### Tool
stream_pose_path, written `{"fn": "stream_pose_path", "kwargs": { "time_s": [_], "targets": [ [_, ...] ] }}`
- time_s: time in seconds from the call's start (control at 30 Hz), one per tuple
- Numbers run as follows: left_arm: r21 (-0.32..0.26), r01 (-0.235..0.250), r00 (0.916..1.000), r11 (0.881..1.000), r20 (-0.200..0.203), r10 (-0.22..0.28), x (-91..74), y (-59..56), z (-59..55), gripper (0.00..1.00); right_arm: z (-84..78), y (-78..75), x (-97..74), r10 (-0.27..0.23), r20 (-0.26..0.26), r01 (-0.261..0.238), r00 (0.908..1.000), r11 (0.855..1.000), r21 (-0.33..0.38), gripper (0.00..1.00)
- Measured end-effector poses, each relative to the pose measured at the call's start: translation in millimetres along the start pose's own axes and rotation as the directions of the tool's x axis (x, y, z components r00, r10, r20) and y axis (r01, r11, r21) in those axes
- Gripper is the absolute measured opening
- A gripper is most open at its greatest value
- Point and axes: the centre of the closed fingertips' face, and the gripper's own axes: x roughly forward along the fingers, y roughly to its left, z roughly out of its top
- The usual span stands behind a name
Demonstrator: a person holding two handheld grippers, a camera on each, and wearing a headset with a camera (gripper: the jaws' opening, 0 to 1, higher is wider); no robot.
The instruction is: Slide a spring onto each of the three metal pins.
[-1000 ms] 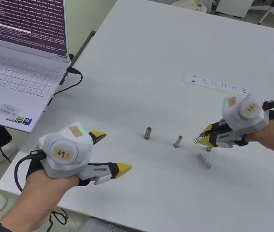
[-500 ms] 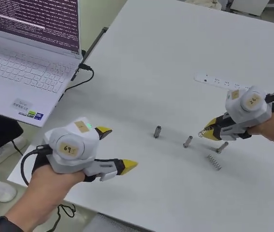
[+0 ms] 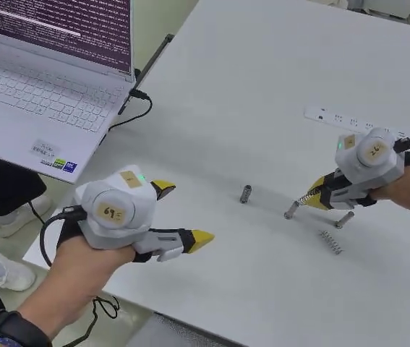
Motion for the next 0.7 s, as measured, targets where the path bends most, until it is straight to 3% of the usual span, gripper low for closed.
{"fn": "stream_pose_path", "kwargs": {
  "time_s": [0.43,0.7],
  "targets": [
    [-0.006,-0.004,1.0,1.0,-0.004,0.004,-0.3,6.7,1.1,0.6,-1.4,0.6,9.4,0.016,-0.025,-0.017,0.9996,0.999,-0.027,0.09],
    [-0.014,0.003,1.0,1.0,-0.004,-0.003,2.8,5.0,-0.3,0.6,-1.4,0.4,16.7,0.024,-0.035,-0.026,0.9991,0.999,-0.035,0.09]
  ]
}}
